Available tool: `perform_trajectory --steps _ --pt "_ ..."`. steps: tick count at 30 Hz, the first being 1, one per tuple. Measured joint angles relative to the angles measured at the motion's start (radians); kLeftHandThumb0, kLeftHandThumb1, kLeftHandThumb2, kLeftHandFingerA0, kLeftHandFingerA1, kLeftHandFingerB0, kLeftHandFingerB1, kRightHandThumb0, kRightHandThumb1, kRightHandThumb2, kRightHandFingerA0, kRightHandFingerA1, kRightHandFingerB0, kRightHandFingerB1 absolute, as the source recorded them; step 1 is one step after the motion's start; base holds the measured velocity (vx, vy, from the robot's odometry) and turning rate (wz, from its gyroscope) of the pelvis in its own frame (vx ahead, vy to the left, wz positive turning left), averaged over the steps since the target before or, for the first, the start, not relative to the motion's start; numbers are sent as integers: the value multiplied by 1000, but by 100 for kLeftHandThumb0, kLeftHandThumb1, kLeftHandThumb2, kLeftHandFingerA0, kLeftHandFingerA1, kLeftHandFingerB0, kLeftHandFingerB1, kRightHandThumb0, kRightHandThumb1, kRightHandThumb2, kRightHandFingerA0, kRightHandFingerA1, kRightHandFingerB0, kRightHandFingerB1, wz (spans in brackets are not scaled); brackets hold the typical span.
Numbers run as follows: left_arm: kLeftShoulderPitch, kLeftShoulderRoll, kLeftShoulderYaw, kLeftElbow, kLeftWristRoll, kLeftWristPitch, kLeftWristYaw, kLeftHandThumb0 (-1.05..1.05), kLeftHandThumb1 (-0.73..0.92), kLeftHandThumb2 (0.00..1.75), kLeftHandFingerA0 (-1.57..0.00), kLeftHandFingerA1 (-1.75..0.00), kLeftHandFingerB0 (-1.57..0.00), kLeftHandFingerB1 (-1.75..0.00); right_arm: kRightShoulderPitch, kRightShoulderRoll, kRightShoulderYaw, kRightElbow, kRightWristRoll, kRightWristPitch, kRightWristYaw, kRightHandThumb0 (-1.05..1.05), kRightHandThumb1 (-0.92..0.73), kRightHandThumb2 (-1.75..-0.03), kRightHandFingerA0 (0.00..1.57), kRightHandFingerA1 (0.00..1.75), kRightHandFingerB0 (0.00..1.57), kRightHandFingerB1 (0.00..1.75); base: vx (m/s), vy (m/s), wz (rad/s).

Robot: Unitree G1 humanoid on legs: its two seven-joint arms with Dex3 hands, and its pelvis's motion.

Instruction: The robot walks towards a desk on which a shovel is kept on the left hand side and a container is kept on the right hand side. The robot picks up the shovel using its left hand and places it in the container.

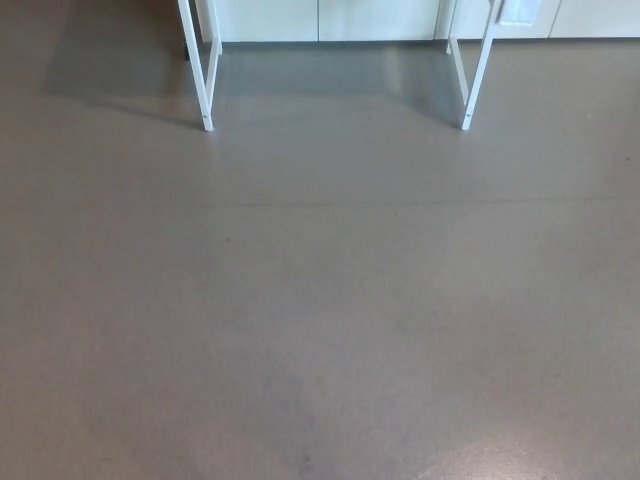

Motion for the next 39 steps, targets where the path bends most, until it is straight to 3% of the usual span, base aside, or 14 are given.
perform_trajectory --steps 2,3,14,15,16,17,18,19,20,30,31,34,35,39 --pt "0 0 -1 0 -1 -1 -1 -11 47 96 -18 -54 -9 -48 1 0 2 -5 -1 0 -1 -34 -41 -52 72 51 57 44 0 0 0" --pt "-1 0 -1 1 -1 -1 -1 -14 69 62 -27 -41 -22 -31 2 0 3 -8 -1 0 -1 -33 -42 -52 73 51 57 44 0 0 0" --pt "-4 3 -7 13 -4 -6 -3 -12 69 61 -26 -40 -20 -30 -8 -5 10 14 -14 -3 -4 -33 -42 -52 73 51 57 44 0 0 0" --pt "-4 3 -7 14 -4 -6 -4 -11 47 95 -16 -53 -8 -47 -10 -5 10 18 -14 -3 -4 -35 -42 -52 73 51 57 44 0 0 0" --pt "-4 3 -7 14 -4 -6 -4 -12 70 61 -25 -39 -20 -30 -10 -5 10 19 -14 -4 -4 -35 -41 -52 74 51 57 44 0 0 0" --pt "-3 3 -7 12 -4 -6 -4 -12 48 96 -16 -53 -8 -47 -10 -5 10 22 -15 -5 -3 -36 -41 -53 73 51 57 44 0 0 0" --pt "-1 4 -8 10 -4 -6 -4 -11 49 96 -14 -53 -7 -47 -10 -5 10 23 -15 -6 -3 -36 -41 -53 74 51 57 43 0 0 0" --pt "-1 4 -8 9 -4 -6 -5 -12 49 96 -14 -53 -7 -47 -10 -5 11 24 -15 -7 -3 -33 -42 -53 74 50 57 43 0 0 0" --pt "-1 5 -8 8 -4 -6 -5 -13 70 61 -25 -39 -20 -30 -9 -5 12 24 -16 -8 -3 -34 -43 -53 74 50 57 43 0 0 0" --pt "-10 12 -9 23 -4 -6 -8 -13 70 61 -25 -41 -22 -32 -13 -8 19 38 -30 -23 -3 -37 -42 -53 78 51 59 44 2 1 2" --pt "-12 15 -9 21 -4 -6 -8 -12 47 96 -16 -54 -11 -49 -13 -8 20 37 -32 -24 -3 -37 -43 -53 78 50 58 44 0 0 0" --pt "-9 22 -11 11 -3 -7 -8 -11 48 96 -15 -53 -10 -48 -12 -8 24 31 -35 -29 -3 -35 -42 -52 79 51 58 44 -4 -8 4" --pt "-6 24 -11 9 -4 -7 -8 -14 68 61 -24 -42 -22 -33 -10 -8 25 29 -35 -29 -3 -35 -42 -53 78 51 58 44 -78 -112 7" --pt "2 26 -12 3 -4 -13 -8 -13 69 61 -24 -42 -22 -33 -2 -8 28 8 -37 -28 -5 -37 -41 -52 77 51 58 44 -65 -248 11"
